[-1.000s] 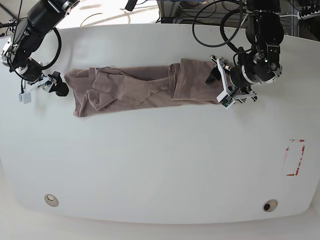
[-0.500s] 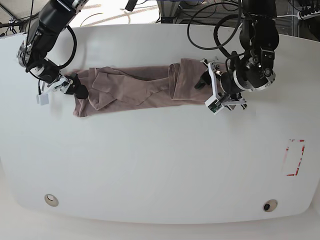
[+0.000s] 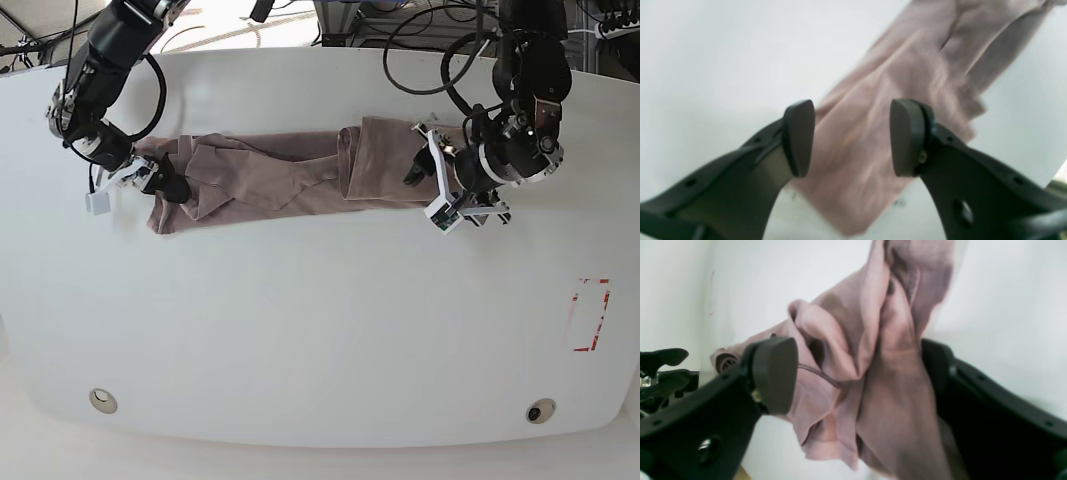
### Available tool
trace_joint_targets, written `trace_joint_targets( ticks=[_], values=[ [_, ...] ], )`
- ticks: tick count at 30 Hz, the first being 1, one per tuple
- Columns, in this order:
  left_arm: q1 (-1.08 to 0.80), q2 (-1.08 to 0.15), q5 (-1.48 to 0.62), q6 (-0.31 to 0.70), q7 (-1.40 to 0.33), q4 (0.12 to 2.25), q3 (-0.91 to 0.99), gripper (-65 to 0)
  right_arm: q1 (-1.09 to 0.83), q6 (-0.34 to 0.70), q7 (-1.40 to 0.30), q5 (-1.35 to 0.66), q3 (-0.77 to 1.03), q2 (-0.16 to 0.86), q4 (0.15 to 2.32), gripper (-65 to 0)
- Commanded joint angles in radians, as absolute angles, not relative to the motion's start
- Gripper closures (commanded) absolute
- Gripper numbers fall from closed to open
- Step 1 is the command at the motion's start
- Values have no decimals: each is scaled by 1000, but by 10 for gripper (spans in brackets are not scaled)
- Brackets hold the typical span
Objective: Fold the T-shirt properly
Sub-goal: 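Move the right gripper to the strip's end and grasp it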
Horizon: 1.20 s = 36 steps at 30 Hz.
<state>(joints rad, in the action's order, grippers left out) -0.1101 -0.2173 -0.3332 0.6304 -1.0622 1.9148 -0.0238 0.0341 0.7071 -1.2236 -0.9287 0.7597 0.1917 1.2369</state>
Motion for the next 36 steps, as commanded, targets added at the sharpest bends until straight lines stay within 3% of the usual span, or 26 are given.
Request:
trace_joint_targets(
  ticks=[1,7,10,13,15,18,36],
  values=[
    [-127,-237,-344,693,-1047,1928,31,-332,38,698,-1250,-892,705,189,1245,-509],
    [-159,-189,-338,698,-1046,1863,202,-332,31,698,-1196,-874,648,183,1288,-487],
    [-151,-185,-340,698,-1043,1788,216,-329,33,698,-1191,-872,638,183,1288,-317],
    [-105,-177,-341,698,-1043,1709,214,-250,35,698,-1159,-872,631,185,1293,-89],
    [-94,-156,-340,698,-1043,1662,222,-178,35,698,-1161,-874,631,189,1293,0],
    [-59,-143,-340,698,-1043,1589,245,-106,33,698,-1159,-874,631,193,1296,0],
    [-77,-142,-340,698,-1049,1587,249,-108,-140,647,-1247,-880,611,183,1972,0]
  ],
)
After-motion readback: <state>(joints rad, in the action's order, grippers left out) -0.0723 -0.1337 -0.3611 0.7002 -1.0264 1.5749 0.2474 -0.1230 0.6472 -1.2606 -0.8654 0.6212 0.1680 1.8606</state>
